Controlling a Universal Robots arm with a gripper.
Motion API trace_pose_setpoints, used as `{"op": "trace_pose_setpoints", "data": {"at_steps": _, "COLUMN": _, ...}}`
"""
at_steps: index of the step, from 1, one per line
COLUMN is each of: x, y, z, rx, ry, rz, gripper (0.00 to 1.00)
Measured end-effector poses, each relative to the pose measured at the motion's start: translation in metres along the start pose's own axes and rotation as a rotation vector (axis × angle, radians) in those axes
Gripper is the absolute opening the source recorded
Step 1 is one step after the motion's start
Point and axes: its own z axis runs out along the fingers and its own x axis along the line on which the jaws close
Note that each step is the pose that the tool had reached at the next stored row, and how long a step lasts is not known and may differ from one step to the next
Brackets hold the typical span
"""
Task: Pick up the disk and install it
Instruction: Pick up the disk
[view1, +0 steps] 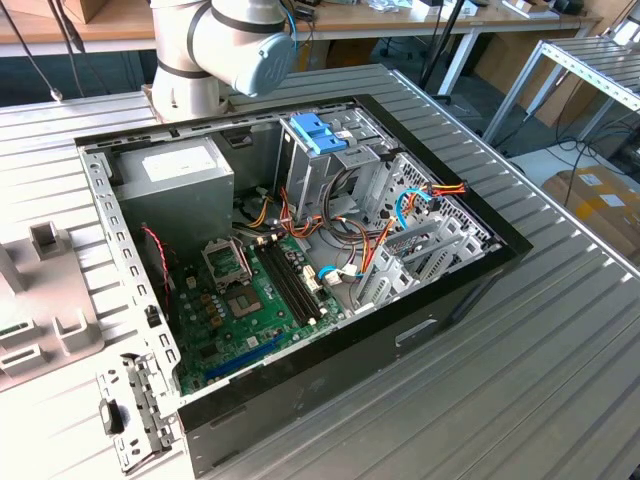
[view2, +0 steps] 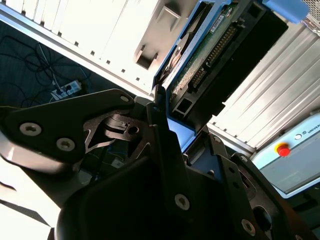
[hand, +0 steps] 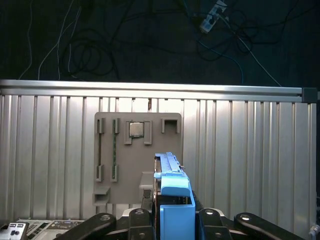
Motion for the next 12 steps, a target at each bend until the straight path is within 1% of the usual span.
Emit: {"op": "trace_pose_setpoints", "data": {"at_steps": 12, "x": 0.0001, "y": -0.0060, "z": -0.0002, "rx": 0.0000, "ry": 0.0000, "rz": 0.000, "gripper": 0.37}}
